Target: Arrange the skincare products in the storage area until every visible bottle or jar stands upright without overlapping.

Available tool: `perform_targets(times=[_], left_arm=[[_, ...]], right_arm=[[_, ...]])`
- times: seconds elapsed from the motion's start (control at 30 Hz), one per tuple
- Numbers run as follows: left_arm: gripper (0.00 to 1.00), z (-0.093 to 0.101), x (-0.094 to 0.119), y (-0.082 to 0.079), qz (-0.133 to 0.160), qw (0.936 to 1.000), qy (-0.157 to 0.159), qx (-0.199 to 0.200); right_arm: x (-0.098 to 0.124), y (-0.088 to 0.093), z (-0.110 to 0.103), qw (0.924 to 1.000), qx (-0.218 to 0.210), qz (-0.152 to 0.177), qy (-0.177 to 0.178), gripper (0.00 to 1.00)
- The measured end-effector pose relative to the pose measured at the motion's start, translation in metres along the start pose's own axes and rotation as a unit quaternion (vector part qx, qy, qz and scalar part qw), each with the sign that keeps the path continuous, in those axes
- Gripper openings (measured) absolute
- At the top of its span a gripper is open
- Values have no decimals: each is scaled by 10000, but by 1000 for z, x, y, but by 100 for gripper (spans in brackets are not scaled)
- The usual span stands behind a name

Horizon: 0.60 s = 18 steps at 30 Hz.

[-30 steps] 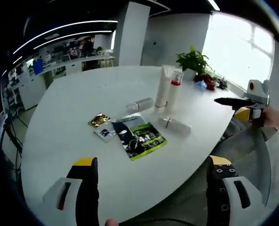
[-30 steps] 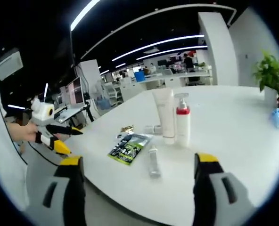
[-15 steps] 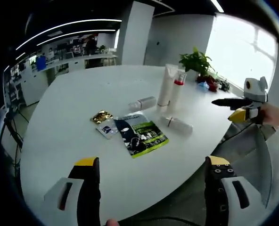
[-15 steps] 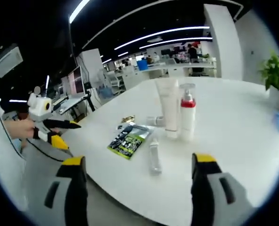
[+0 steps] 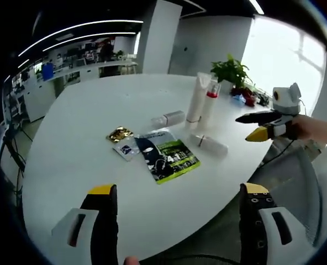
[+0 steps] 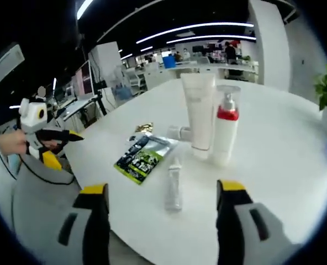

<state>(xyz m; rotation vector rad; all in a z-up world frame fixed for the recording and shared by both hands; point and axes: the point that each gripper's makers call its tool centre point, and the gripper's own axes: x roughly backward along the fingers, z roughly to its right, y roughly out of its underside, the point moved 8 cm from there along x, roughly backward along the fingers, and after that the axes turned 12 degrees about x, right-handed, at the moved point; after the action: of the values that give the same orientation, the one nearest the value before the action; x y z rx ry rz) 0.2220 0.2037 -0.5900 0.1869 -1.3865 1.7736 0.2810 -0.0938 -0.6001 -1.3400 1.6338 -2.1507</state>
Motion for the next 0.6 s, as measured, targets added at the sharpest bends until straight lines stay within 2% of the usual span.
perform_targets(times=[0.27,0.4,0.6], left_arm=[[90,-1,-1,1,21,10000,11,36],[90,-3,0,2,45,10000,19,82],[90,-4,0,4,40,9999,10,117]], right_arm=[[-28,3,4,9986,195,-460,-153,67],[-44,8,4,9954,385,-846,-229,59],[-63,14,1,9907,591,-1184,-321,51]])
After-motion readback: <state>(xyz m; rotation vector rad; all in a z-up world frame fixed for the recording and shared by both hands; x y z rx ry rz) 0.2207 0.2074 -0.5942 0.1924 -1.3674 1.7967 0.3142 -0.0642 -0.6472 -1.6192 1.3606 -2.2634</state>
